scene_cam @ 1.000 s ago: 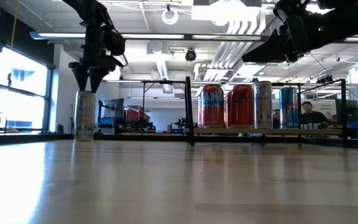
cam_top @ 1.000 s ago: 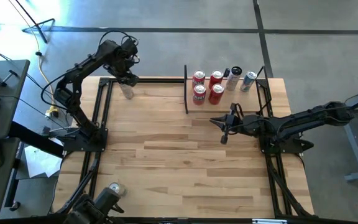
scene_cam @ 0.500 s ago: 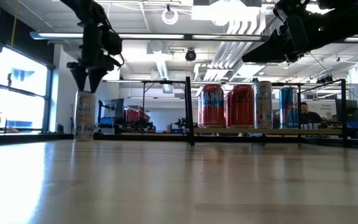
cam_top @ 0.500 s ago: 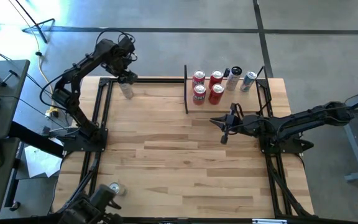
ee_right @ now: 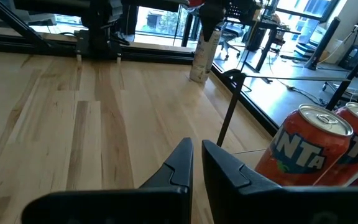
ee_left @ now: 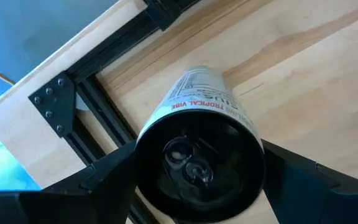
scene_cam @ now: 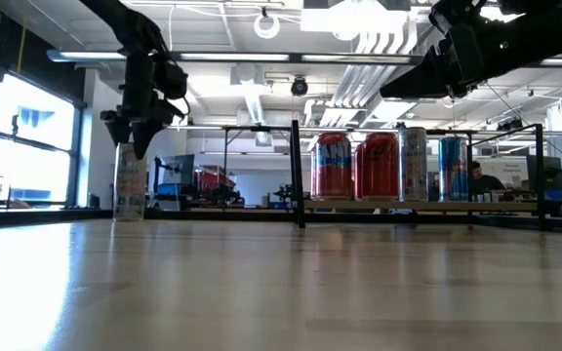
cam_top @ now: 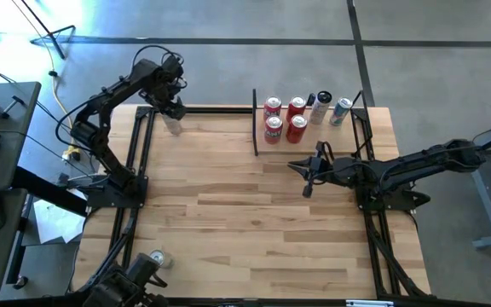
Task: Place canned beverage on shelf
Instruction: Put the white yellow soda can on the shelf aligned with the white yellow soda can
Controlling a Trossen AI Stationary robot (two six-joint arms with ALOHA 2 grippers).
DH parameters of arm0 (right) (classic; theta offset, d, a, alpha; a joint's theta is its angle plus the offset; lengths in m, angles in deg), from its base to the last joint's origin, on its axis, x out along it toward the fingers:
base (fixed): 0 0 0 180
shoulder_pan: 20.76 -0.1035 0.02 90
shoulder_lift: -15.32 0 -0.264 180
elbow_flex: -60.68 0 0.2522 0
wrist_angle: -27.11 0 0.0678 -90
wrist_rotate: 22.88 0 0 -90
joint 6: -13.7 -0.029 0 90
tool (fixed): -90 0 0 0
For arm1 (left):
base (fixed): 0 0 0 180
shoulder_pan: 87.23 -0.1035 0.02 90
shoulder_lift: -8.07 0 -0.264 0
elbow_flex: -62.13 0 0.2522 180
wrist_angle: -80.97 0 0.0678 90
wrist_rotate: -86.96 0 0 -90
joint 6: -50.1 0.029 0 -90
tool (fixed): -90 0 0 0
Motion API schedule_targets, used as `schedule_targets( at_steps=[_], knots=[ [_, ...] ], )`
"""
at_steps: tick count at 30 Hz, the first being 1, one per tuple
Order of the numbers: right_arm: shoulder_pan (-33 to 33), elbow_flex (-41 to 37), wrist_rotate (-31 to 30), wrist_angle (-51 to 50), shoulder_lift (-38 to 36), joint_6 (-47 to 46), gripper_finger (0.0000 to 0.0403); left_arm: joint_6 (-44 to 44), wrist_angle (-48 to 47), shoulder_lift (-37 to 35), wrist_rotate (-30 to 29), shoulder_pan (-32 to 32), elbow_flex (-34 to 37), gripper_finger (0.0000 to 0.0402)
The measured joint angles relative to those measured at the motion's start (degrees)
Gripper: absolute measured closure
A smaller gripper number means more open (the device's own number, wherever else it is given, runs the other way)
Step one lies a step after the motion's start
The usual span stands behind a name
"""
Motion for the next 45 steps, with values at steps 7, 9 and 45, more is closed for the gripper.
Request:
schedule_targets(
  at_steps=[7, 9, 45],
  knots=[
    [0.0, 0.0, 0.0, 0.0, 0.0, 0.0, 0.0384, 1.1, 0.8, -0.3, 2.0, 0.0, 1.9, 0.0136],
    [0.0, 0.0, 0.0, 0.0, 0.0, 0.0, 0.0384, 1.1, 0.4, -0.6, 2.4, 0.0, 2.0, 0.0153],
    [-4.1, 1.0, -2.3, -5.4, -4.8, -0.2, 0.0384, -11.3, -1.0, 6.1, 11.2, 45.6, -12.3, 0.0160]
  ],
)
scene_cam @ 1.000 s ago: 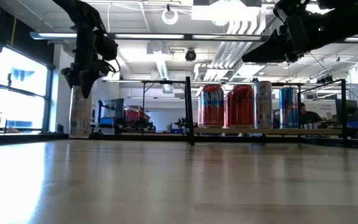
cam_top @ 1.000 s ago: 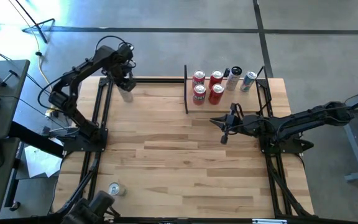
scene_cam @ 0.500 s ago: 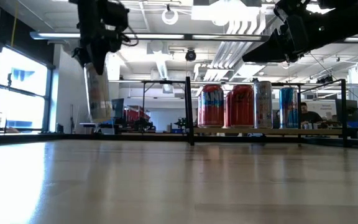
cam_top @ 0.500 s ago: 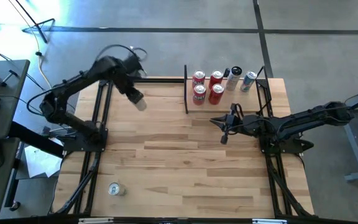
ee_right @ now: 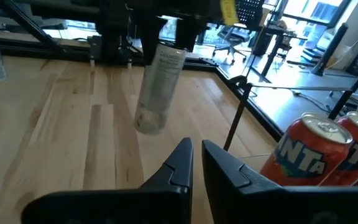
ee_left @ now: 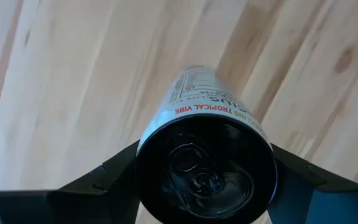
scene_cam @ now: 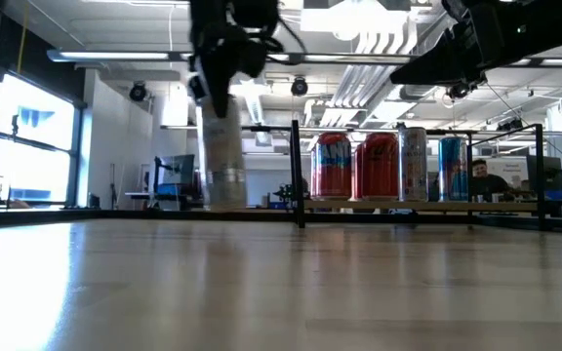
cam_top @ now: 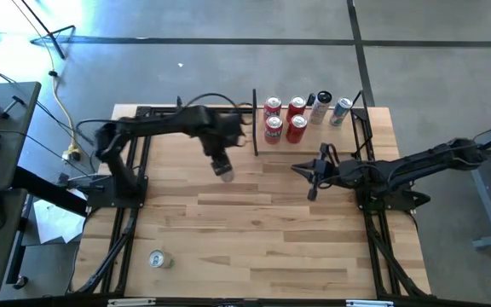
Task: Place canned beverage on shelf
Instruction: Put the white yellow soda can on the shelf aligned with the white yellow soda can
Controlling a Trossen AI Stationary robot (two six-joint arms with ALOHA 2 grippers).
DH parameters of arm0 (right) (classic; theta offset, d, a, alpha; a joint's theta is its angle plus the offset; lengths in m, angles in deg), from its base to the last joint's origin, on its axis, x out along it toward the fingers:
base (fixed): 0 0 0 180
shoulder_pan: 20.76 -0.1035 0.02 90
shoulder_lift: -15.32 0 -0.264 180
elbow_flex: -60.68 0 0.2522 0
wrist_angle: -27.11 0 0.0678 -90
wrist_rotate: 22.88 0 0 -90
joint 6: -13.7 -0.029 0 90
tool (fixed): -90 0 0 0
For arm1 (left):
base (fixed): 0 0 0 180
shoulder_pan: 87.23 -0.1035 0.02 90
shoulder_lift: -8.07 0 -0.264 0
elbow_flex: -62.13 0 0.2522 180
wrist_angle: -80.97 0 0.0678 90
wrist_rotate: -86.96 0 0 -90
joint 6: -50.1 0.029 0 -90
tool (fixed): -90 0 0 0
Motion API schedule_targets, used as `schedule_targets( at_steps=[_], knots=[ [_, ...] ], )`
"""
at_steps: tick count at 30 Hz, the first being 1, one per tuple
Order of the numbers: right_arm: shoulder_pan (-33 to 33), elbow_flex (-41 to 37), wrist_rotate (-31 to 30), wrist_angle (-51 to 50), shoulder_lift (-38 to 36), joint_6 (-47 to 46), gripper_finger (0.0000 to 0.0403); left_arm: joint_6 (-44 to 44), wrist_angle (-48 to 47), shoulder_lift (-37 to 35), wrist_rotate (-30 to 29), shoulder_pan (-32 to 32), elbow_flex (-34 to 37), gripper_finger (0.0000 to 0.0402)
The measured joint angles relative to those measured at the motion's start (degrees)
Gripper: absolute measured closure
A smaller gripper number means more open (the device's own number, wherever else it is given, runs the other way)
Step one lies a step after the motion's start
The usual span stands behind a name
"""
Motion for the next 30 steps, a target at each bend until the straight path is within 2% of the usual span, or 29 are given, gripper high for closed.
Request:
schedule_targets(
  at_steps=[5, 10, 16, 25, 30],
  knots=[
    [-0.5, 0.0, 0.0, -1.1, 0.0, -1.2, 0.0384, 3.7, -2.3, 9.4, -0.3, 2.3, -12.3, 0.0160],
    [-0.5, 0.0, 0.0, -1.1, 0.0, -1.2, 0.0384, 6.2, -4.4, 15.7, -0.6, 3.1, -19.1, 0.0160],
    [-0.5, 0.0, 0.0, -1.7, 0.0, -1.4, 0.0384, 7.5, -3.8, 19.3, -0.5, 2.9, -20.8, 0.0160],
    [-0.5, 0.0, 0.1, -2.4, 0.0, -2.3, 0.0384, 7.4, -2.8, 19.3, -0.4, 2.9, -20.6, 0.0158],
    [-0.5, 0.0, 0.1, -2.4, 0.0, -2.3, 0.0384, 6.5, -2.1, 19.4, 1.3, 2.9, -20.5, 0.0111]
  ],
)
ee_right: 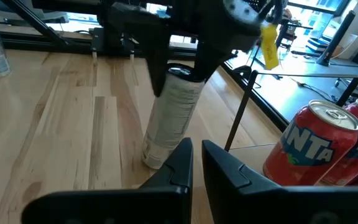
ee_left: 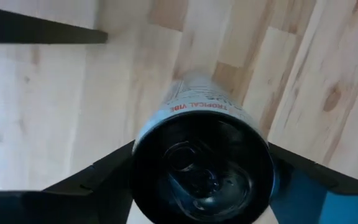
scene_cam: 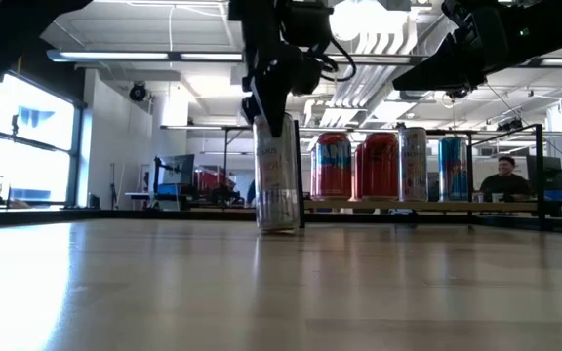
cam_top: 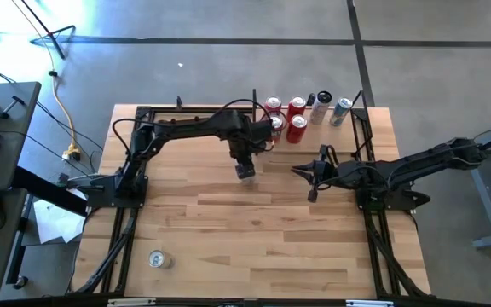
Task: Place canned beverage on shelf
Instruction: Put the white yellow soda can on the shelf aligned with the white yellow soda can
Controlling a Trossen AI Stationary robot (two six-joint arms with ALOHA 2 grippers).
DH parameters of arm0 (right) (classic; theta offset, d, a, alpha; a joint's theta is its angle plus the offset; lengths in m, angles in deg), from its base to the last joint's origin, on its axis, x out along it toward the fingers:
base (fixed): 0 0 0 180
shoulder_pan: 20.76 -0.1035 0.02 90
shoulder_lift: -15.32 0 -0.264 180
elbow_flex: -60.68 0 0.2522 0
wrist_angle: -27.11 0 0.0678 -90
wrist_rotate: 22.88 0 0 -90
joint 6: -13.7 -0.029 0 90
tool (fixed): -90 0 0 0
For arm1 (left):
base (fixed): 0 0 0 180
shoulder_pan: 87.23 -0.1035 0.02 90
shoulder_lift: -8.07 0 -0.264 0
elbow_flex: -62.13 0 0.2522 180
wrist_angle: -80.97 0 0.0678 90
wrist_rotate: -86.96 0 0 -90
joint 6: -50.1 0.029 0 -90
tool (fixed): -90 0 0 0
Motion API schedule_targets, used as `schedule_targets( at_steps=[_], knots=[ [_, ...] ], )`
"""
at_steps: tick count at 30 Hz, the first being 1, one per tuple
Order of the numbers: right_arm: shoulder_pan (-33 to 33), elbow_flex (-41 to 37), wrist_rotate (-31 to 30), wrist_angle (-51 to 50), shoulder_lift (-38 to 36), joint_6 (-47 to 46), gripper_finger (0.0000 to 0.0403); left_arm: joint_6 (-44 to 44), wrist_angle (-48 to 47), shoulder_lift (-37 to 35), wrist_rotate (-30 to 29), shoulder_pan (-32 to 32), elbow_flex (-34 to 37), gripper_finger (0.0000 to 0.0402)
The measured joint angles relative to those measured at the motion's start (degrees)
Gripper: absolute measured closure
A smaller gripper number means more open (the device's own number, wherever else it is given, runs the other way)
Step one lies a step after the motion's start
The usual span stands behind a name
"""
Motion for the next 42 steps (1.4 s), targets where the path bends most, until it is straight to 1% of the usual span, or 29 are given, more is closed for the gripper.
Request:
schedule_targets(
  at_steps=[4, 17, 25, 29, 34, 36, 38, 40, 42],
  knots=[
    [0.0, 0.0, 0.0, 0.0, 0.0, 0.0, 0.0384, -0.1, -0.4, 0.4, 0.4, 0.7, 0.3, 0.0093],
    [0.0, 0.0, 0.0, 0.0, 0.0, 0.0, 0.0384, 1.5, -0.5, 0.3, 0.2, 1.9, 0.2, 0.0089],
    [0.0, 0.0, 0.0, -1.1, 0.0, -0.5, 0.0384, 3.5, -1.6, -0.4, -0.1, 1.9, 0.1, 0.0056],
    [0.0, 0.0, -0.2, -3.1, 0.0, -1.1, 0.0384, 4.5, -1.6, -2.5, -0.3, 1.9, 0.1, 0.0054],
    [0.0, 0.0, -3.2, -4.3, 0.6, -4.9, 0.0367, 4.8, 0.0, -7.3, -0.3, 1.9, 0.4, 0.0053],
    [0.0, 0.0, -3.3, -4.4, 1.2, -6.3, 0.0350, 5.0, 2.3, -10.4, -0.2, 2.0, 2.3, 0.0053],
    [0.0, 0.0, -3.4, -4.1, 2.3, -7.9, 0.0326, 5.4, 5.8, -14.2, -0.2, 2.0, 6.3, 0.0053],
    [0.0, 0.0, -3.4, -3.0, 4.1, -9.6, 0.0296, 5.5, 11.5, -18.7, 0.1, 2.1, 12.5, 0.0053],
    [0.0, 0.0, -3.8, 0.1, 6.9, -10.7, 0.0261, 5.5, 18.8, -23.8, 0.2, 2.1, 20.2, 0.0053]
  ],
)
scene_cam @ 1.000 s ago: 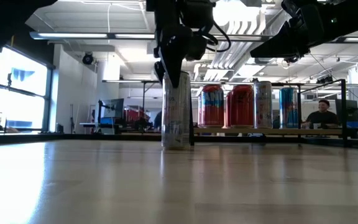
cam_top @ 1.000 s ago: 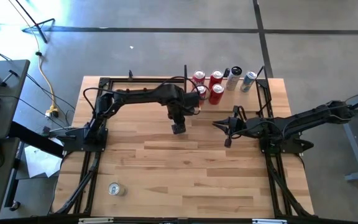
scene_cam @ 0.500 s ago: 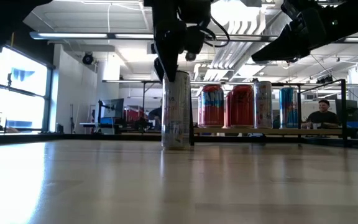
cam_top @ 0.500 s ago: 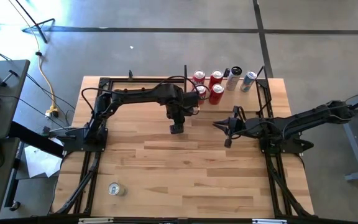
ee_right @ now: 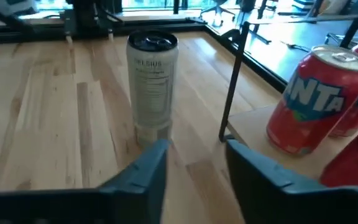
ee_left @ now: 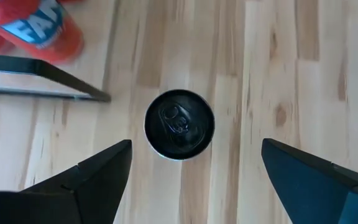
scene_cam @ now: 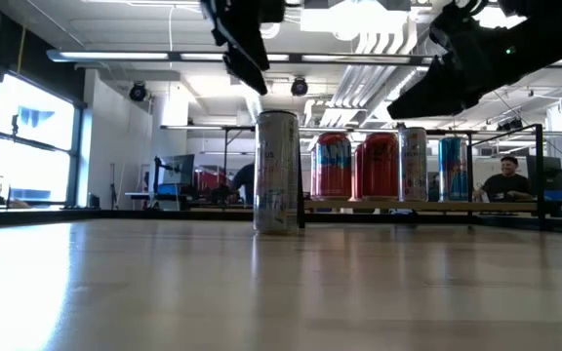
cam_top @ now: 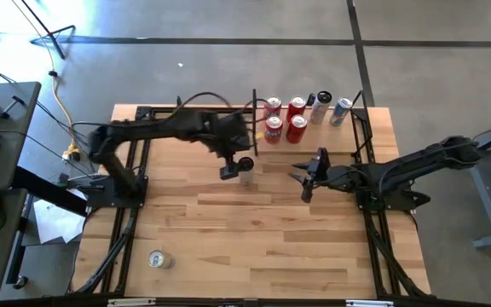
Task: Place canned beverage on shelf
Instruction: Put the white yellow soda can on the shelf aligned with the white yellow soda can
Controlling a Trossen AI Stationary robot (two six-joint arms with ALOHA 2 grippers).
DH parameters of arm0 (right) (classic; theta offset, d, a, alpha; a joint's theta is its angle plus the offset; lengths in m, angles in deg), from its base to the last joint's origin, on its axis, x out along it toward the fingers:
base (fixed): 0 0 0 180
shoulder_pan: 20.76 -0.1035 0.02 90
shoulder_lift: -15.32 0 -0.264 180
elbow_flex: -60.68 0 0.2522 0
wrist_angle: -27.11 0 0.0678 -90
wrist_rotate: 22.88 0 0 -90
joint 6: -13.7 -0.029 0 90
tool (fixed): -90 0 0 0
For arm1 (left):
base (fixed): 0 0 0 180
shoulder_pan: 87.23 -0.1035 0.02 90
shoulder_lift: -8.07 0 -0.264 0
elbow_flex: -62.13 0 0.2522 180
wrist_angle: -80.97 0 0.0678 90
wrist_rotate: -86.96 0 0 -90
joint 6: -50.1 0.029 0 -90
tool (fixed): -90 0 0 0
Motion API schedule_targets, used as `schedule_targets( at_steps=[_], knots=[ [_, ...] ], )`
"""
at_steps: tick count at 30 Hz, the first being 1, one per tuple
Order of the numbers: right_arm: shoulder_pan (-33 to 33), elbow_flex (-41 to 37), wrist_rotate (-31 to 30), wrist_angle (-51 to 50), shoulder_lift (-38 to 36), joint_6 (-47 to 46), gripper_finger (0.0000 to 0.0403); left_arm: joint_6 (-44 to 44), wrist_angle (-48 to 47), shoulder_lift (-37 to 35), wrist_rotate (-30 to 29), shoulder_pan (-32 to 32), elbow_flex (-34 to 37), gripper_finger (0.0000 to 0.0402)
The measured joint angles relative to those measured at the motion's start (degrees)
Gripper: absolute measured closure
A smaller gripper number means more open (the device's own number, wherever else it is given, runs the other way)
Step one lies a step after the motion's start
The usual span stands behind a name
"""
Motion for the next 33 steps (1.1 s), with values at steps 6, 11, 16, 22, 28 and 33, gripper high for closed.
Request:
schedule_targets(
  at_steps=[6, 11, 16, 22, 28, 33],
  knots=[
    [0.0, 0.0, -1.6, 15.0, 9.6, -0.4, 0.0146, -1.3, 27.7, -16.0, 0.2, 0.1, 27.0, 0.0053],
    [0.0, 0.0, -1.9, 28.6, 16.6, -1.9, 0.0100, -4.2, 52.4, -25.7, 0.4, 0.3, 48.3, 0.0053],
    [0.0, 3.7, -3.8, 32.3, 23.8, -3.2, 0.0096, -7.3, 73.3, -28.7, -2.9, 0.2, 64.3, 0.0053],
    [0.0, 11.8, -3.8, 29.7, 31.5, -2.7, 0.0095, -6.0, 87.4, -27.1, -4.6, -1.5, 72.7, 0.0063],
    [0.0, 15.2, -3.8, 28.2, 34.2, -3.2, 0.0095, -6.1, 88.1, -23.3, -7.7, -2.1, 72.8, 0.0071],
    [-0.2, 15.4, -3.9, 27.7, 34.2, -4.2, 0.0096, -3.9, 93.3, -19.6, -4.8, -2.6, 72.9, 0.0099]
  ],
)
